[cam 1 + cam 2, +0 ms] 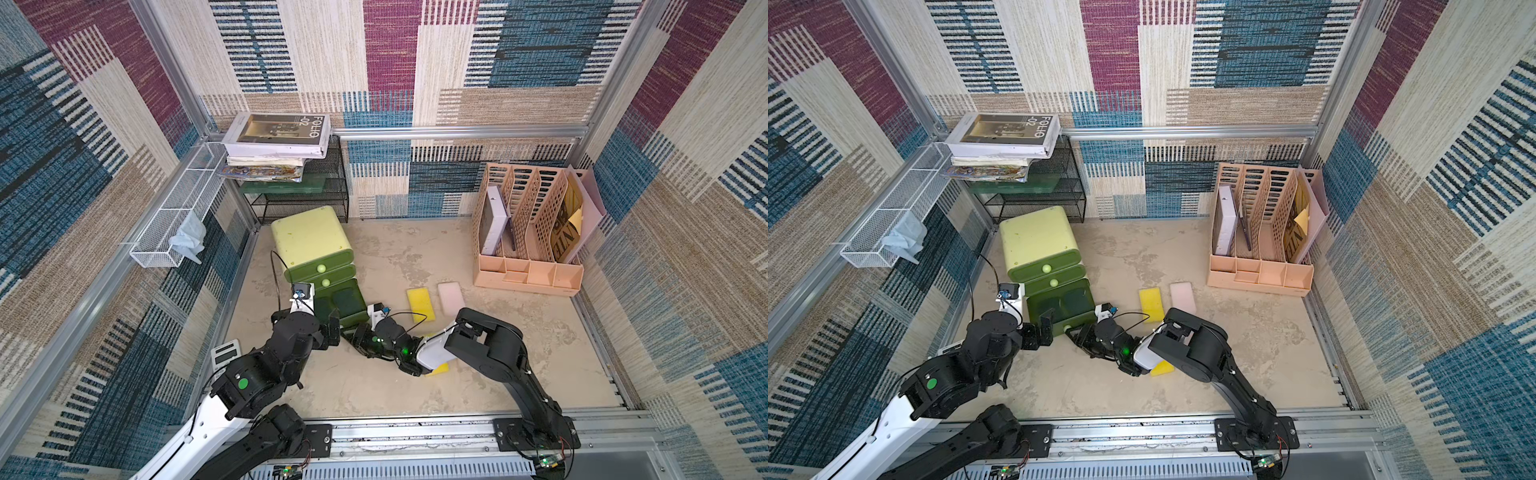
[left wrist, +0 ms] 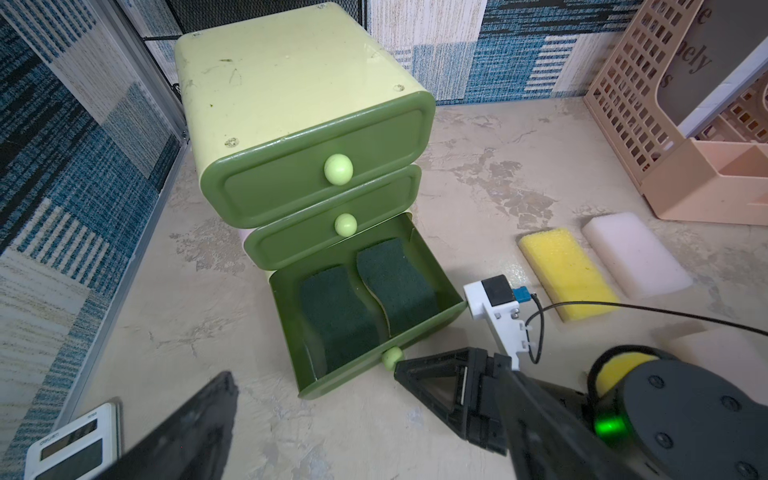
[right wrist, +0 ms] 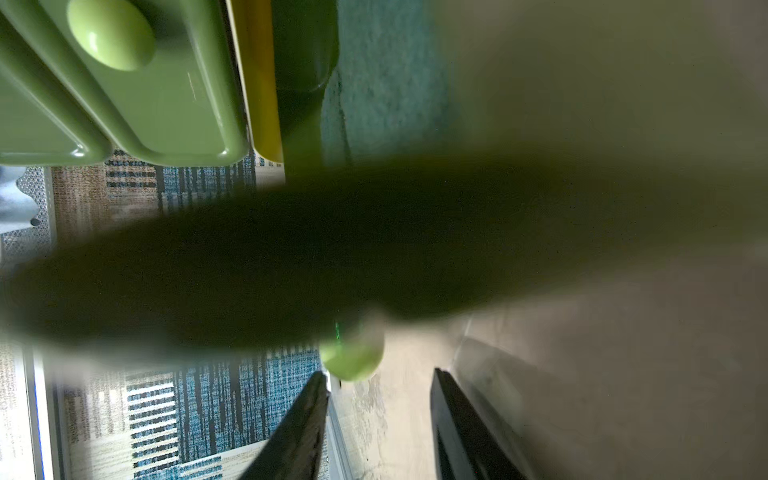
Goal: Take the sponge out of the drawer
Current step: Open the drawer in the storage box.
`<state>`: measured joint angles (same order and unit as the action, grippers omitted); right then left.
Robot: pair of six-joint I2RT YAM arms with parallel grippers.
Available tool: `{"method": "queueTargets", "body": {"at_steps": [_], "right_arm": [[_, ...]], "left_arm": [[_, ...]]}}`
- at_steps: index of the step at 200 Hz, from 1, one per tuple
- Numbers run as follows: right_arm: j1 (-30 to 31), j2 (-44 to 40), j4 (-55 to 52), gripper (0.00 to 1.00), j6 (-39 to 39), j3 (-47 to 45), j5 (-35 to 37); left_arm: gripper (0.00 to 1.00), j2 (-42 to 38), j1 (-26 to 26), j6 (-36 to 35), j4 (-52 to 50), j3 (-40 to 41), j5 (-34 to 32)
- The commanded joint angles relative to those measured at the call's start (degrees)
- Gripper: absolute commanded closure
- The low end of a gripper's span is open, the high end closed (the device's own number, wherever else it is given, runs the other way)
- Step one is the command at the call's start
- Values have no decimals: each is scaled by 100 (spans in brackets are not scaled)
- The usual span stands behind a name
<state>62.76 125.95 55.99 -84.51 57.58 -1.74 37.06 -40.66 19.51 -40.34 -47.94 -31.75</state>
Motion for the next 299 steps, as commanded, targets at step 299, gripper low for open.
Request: {"method": "queueTargets", "body": {"at_steps": [299], "right_arm": [[-2570,-5758,-3789,13,5442,-2358,388]], "left_arm": [[14,3304,966,2359,822,-295,1407]]}}
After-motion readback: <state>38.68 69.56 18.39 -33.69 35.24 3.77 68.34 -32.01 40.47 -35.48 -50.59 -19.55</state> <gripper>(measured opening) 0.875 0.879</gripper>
